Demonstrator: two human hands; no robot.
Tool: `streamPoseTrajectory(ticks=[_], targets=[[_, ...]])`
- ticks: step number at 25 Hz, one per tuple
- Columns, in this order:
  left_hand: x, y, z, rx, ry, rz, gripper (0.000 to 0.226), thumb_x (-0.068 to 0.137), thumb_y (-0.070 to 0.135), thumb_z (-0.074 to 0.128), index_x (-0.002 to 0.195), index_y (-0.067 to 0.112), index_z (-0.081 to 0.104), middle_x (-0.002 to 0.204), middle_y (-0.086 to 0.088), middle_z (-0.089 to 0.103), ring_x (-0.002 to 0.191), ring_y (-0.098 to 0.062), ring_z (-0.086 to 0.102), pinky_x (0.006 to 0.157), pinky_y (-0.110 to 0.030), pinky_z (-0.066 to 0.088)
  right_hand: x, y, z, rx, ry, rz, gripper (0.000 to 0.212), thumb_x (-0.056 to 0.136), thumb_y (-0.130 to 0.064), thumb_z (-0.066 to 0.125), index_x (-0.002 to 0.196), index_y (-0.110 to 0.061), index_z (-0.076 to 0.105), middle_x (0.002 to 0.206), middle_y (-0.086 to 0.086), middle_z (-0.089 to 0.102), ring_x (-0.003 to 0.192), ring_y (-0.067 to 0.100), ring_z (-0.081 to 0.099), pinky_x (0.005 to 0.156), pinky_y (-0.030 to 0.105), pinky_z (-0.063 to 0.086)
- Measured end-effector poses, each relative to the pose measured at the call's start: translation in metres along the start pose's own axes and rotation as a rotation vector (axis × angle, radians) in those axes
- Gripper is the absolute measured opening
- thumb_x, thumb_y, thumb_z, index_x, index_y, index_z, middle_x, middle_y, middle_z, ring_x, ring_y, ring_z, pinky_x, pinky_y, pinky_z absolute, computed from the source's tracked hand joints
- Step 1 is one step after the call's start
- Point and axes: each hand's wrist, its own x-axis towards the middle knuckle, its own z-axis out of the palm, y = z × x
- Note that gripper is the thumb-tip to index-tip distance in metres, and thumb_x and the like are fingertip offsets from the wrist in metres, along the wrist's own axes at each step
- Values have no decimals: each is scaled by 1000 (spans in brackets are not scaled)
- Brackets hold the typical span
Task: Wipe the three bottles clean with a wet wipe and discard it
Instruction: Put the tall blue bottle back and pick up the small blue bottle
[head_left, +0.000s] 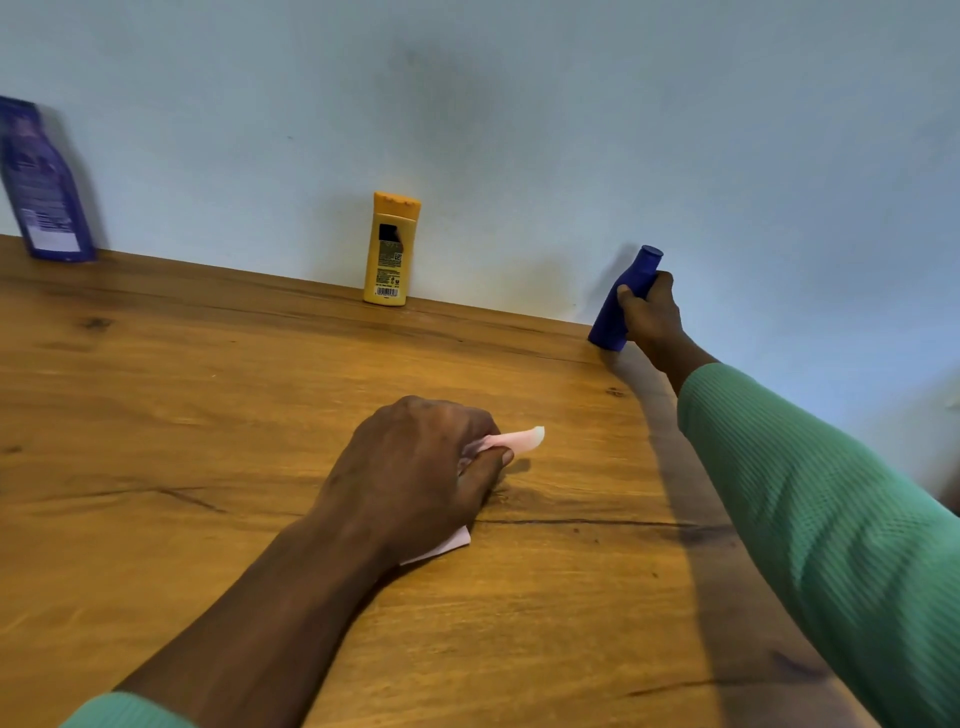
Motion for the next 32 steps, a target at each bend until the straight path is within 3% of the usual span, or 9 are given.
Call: streamPoseTrajectory(ticks=[8,14,17,19,21,24,28,32], targets=[[-1,-1,-1,-19,-4,-4,30,98,51,60,111,31,77,89,11,76,77,-8,64,67,-37,55,4,3,-2,73,-59,73,36,102,-25,58,134,-17,45,131,5,56,119,26,57,106,56,51],[-1,-2,0,-46,-3,-14,43,92,59,52,112,30,78,91,9,78,79,-10,66,69,-40,58,-7,-2,-4,85,-124,120,34,103,-36,61,126,-17,45,125,5,57,119,27,57,101,50,53],[0,-1,0,-74,8,-19,43,92,57,52,110,29,79,89,9,78,77,-10,66,68,-40,57,-21,-4,-1,71,-72,234,53,100,-45,61,135,-10,43,130,8,57,118,28,58,102,48,53],[-1,2,0,-107,46,-34,41,91,55,52,106,28,80,86,9,77,74,-10,66,65,-41,56,-42,-6,2,-61,17,289,67,96,-47,63,143,-10,36,138,14,55,121,32,58,102,49,52],[-2,2,-3,-110,118,-59,36,93,51,55,102,26,80,84,7,76,72,-12,66,62,-39,55,-74,-11,1,-181,89,204,72,93,-39,67,149,-10,31,144,16,48,129,35,51,102,47,49],[-3,-9,-22,5,222,-168,26,98,41,64,109,23,79,89,0,79,70,-16,66,61,-33,54,-133,-25,1,-169,92,-120,75,95,-30,69,156,-14,29,145,13,48,131,28,49,100,43,48],[-10,-42,-62,268,377,-492,30,99,34,67,122,16,75,106,-11,78,85,-28,72,67,-32,50,-188,-60,24,-52,-210,-406,61,98,-24,69,152,-20,40,139,3,52,123,14,53,96,33,52],[-20,-72,-91,442,294,-807,37,100,36,63,130,14,66,121,-12,68,107,-30,67,75,-37,42,-196,-118,83,-56,-539,-591,52,100,-25,66,147,-20,47,138,0,55,119,11,58,89,27,55]])
